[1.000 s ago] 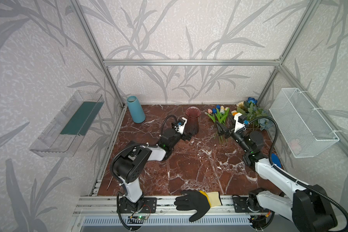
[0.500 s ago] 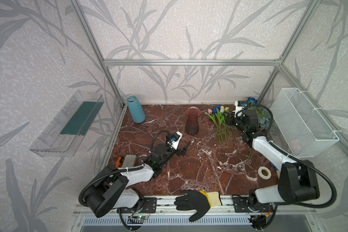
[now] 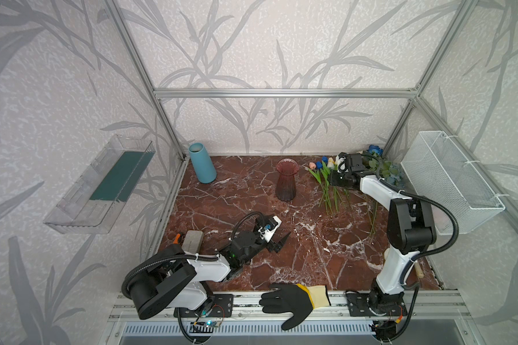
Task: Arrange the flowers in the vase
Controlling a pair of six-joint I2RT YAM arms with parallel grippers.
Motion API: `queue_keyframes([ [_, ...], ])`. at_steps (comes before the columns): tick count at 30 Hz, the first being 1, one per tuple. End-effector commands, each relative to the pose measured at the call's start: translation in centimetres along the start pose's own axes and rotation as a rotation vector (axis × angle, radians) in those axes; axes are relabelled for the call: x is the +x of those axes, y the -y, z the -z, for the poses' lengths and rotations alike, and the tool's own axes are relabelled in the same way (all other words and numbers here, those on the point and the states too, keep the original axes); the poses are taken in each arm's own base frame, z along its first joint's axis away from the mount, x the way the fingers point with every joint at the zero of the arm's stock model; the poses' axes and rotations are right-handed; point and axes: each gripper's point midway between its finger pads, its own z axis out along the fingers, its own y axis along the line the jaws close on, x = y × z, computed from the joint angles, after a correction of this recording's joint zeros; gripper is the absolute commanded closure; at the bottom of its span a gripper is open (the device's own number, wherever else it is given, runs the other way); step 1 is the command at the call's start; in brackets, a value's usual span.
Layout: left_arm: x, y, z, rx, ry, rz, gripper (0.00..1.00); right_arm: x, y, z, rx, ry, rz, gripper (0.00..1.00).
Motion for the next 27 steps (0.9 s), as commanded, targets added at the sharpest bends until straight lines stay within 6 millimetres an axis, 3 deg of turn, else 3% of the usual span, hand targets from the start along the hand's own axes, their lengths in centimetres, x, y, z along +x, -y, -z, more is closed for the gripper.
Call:
queue_keyframes([
  [1,-1.6,-0.3,0.2,-0.019,0.056,-0.007,0.06,1.4,1.0,-0.4,0.053,-0.099,0.007,0.72],
  [6,-1.6,1.7,0.1,0.036,0.016,-0.073,0.06,2.3,1.8,-1.6,0.086,-0.155,0.019,0.73],
  [20,-1.2,2.0,-0.8,0.041,-0.002,-0.092,0.06,3.0,2.2,-4.3,0.084,-0.197,0.012,0.71],
  [27,-1.5,1.9,-0.6,0.031,0.012,-0.089,0.06,3.8,2.3,-5.0,0.084,-0.207,0.009,0.76],
])
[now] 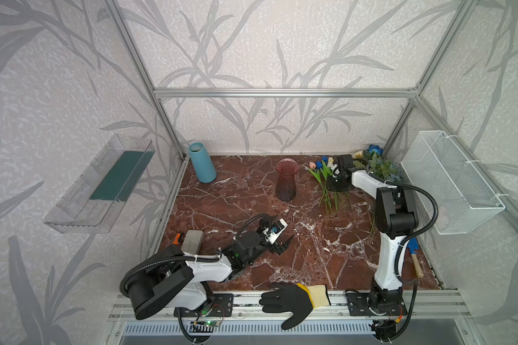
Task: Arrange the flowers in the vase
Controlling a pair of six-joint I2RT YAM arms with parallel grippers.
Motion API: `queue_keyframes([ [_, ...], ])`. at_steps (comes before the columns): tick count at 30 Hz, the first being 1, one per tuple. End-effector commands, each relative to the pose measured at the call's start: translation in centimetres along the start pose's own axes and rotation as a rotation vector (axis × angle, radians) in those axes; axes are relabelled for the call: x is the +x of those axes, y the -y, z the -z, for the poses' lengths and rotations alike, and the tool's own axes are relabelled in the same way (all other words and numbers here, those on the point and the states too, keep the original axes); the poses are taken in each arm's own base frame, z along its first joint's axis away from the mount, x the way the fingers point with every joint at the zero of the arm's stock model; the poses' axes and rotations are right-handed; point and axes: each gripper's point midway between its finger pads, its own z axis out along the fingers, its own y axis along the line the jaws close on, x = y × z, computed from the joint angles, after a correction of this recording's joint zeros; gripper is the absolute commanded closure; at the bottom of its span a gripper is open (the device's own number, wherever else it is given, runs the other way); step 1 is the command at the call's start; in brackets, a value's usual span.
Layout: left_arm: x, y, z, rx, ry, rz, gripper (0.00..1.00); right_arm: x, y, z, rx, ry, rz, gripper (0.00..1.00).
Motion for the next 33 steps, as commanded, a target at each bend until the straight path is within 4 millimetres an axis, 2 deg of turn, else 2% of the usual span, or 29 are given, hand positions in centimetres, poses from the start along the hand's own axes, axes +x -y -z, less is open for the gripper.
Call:
queue_keyframes([
  [1,-1.3,0.0,-0.2,-0.002,0.043,-0.008,0.06,0.2,-0.3,-0.3,-0.006,-0.010,0.002,0.80],
  [10,-1.3,0.0,-0.2,-0.003,0.043,-0.008,0.06,0.1,-0.7,0.7,-0.011,0.011,0.004,0.92],
  [23,-1.3,-0.1,0.0,-0.011,0.045,-0.010,0.06,-1.3,-2.1,5.7,-0.054,0.137,-0.002,0.99],
  [27,-1.4,0.0,-0.1,-0.012,0.049,-0.014,0.06,-1.5,-2.3,6.2,-0.067,0.159,-0.007,1.00],
  [28,-1.4,0.0,0.0,-0.009,0.048,-0.012,0.06,-1.4,-2.1,5.9,-0.059,0.157,-0.012,0.94],
  [29,-1.4,0.0,0.0,-0.009,0.048,-0.010,0.06,-1.2,-1.9,5.5,-0.050,0.148,-0.016,0.81],
  [30,-1.4,0.0,-0.1,-0.008,0.045,-0.011,0.06,-1.1,-1.8,5.2,-0.044,0.136,-0.018,0.74],
  [33,-1.5,0.1,0.0,-0.007,0.050,-0.009,0.06,-0.7,-1.6,4.0,-0.038,0.107,-0.016,0.67],
])
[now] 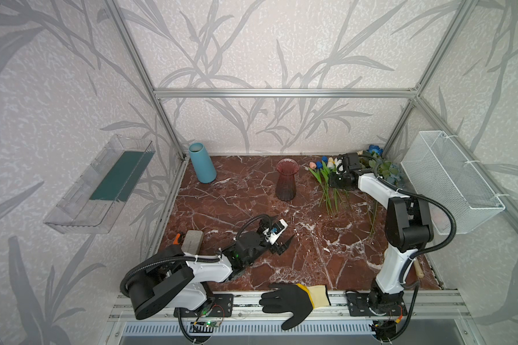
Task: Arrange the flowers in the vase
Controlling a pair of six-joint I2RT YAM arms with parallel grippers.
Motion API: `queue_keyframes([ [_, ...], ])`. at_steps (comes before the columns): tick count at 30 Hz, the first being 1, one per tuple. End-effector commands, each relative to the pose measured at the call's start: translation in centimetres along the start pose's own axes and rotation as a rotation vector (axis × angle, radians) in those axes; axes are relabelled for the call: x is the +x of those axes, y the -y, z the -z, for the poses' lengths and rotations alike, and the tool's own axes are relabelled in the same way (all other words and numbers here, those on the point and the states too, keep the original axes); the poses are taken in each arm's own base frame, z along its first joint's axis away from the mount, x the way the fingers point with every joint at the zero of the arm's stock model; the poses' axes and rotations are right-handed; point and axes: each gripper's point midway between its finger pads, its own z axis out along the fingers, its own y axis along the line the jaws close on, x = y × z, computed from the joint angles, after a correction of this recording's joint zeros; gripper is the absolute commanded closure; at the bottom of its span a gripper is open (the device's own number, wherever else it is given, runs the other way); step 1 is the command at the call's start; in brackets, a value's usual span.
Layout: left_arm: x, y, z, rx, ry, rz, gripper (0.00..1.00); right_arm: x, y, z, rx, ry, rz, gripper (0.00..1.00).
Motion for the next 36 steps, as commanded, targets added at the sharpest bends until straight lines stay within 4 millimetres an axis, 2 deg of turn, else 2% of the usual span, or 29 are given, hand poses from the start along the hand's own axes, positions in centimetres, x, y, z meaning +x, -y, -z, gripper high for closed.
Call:
queue_keyframes([
  [1,-1.3,0.0,0.1,-0.003,0.043,-0.007,0.06,0.8,0.2,-1.4,0.011,-0.040,0.001,0.66],
  [10,-1.3,0.2,0.0,0.005,0.042,-0.019,0.06,1.5,0.4,-3.6,0.045,-0.103,0.027,0.67],
  [19,-1.3,0.2,0.2,0.002,0.043,-0.028,0.06,2.1,0.6,-5.0,0.061,-0.119,0.033,0.75],
  [30,-1.3,0.4,0.0,0.007,0.035,-0.029,0.06,2.5,0.9,-5.4,0.079,-0.140,0.005,0.80],
  [36,-1.2,0.3,0.1,-0.001,0.033,-0.032,0.06,2.5,0.9,-5.2,0.081,-0.132,-0.002,0.87],
])
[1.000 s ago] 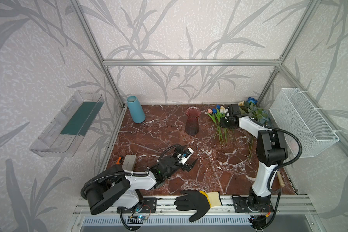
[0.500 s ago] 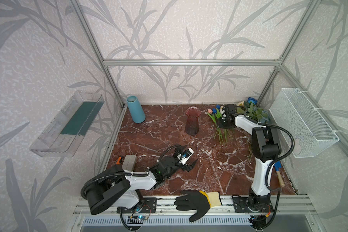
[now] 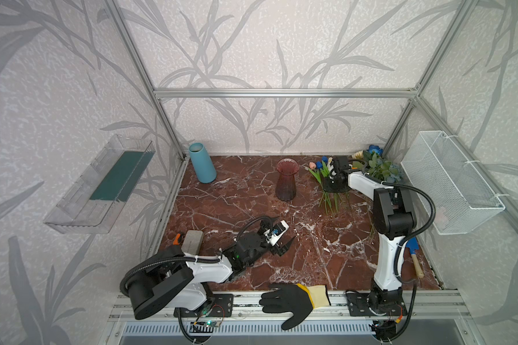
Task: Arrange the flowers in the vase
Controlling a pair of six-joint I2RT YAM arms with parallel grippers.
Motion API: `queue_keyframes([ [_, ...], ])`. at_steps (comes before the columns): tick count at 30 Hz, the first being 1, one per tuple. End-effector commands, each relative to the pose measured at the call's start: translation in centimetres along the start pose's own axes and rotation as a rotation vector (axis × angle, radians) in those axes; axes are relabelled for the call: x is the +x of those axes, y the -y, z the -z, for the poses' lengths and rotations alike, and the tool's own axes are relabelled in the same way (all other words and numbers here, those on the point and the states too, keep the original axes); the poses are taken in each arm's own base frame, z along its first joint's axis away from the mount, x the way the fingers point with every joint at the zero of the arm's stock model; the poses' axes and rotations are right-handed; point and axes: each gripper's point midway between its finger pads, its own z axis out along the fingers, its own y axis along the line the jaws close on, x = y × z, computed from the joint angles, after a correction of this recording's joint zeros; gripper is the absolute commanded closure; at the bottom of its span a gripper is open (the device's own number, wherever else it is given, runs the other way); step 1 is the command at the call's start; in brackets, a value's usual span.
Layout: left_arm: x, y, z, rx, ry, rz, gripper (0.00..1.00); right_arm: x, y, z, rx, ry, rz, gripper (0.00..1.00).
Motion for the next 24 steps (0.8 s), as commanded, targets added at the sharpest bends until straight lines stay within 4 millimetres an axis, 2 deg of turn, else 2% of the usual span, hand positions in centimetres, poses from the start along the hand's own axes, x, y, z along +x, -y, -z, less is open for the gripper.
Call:
queue_keyframes([
  [1,-1.1,-0.3,0.0,-0.017,0.028,-0.022,0.06,-0.1,0.1,0.2,0.017,0.001,-0.009,0.88],
  [11,-1.2,-0.1,0.0,-0.007,0.028,-0.019,0.06,-0.4,-0.2,1.8,0.004,0.035,-0.019,0.95],
  [24,-1.1,-0.2,0.2,-0.021,0.024,-0.031,0.06,-2.2,-1.2,5.4,-0.038,0.134,-0.043,1.00],
])
